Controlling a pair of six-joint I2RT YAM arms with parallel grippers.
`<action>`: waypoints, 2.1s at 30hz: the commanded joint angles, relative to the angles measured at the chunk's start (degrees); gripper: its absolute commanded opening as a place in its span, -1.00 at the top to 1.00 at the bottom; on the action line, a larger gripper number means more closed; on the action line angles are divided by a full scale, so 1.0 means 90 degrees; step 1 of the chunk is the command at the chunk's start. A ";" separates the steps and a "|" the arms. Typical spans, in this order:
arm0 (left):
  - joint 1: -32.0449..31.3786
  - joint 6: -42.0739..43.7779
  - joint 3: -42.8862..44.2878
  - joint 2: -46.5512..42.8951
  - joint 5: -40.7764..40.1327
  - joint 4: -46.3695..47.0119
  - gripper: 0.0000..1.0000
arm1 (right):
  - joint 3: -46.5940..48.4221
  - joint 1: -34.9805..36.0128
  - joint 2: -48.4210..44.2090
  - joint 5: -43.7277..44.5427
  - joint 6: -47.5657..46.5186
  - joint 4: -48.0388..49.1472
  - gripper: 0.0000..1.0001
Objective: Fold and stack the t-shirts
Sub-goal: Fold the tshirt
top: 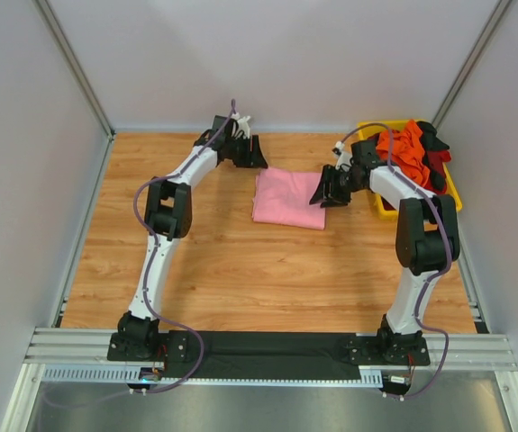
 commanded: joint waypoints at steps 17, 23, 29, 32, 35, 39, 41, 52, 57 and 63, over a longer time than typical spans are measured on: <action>0.0186 -0.1178 0.0262 0.0372 -0.0267 0.0746 1.00 | -0.1277 -0.0034 -0.0046 0.1094 0.0836 0.1263 0.10; 0.0293 -0.1462 0.0281 0.0499 -0.0209 0.0766 0.98 | -0.1394 -0.0053 0.0130 0.1182 0.0885 0.1351 0.14; 0.0508 -0.1627 -0.0369 -0.0134 0.0348 0.0843 0.17 | -0.1317 -0.0043 -0.0201 0.0870 0.0866 0.1060 0.14; 0.0752 -0.1842 -0.1131 -0.0915 0.0523 0.1253 0.07 | -0.1306 -0.0034 -0.0553 0.0821 0.0963 0.0893 0.12; 0.0850 -0.1405 -0.1310 -0.1521 0.0378 0.0496 0.06 | -0.1219 -0.0034 -0.0739 0.0617 0.1012 0.0873 0.10; 0.0782 -0.0954 -0.2946 -0.2789 0.0639 0.0617 0.06 | -0.1101 -0.0043 -0.0691 0.0508 0.0710 0.0746 0.03; 0.0704 -0.0915 -0.4096 -0.3345 0.0738 0.1115 0.06 | -0.1043 -0.0063 -0.0516 0.0451 0.0389 0.0697 0.03; -0.0107 -0.0163 -0.5401 -0.3436 0.0514 0.1096 0.05 | -0.0750 -0.0073 0.0012 -0.0214 -0.0589 0.0384 0.03; -0.0195 -0.0046 -0.5363 -0.3280 0.0241 0.0952 0.00 | -0.0574 -0.0073 0.0315 -0.0409 -0.0765 0.0336 0.03; -0.0214 0.0149 -0.5451 -0.3251 -0.0033 0.0757 -0.04 | -0.0467 -0.0073 0.0530 -0.0292 -0.0892 0.0248 0.08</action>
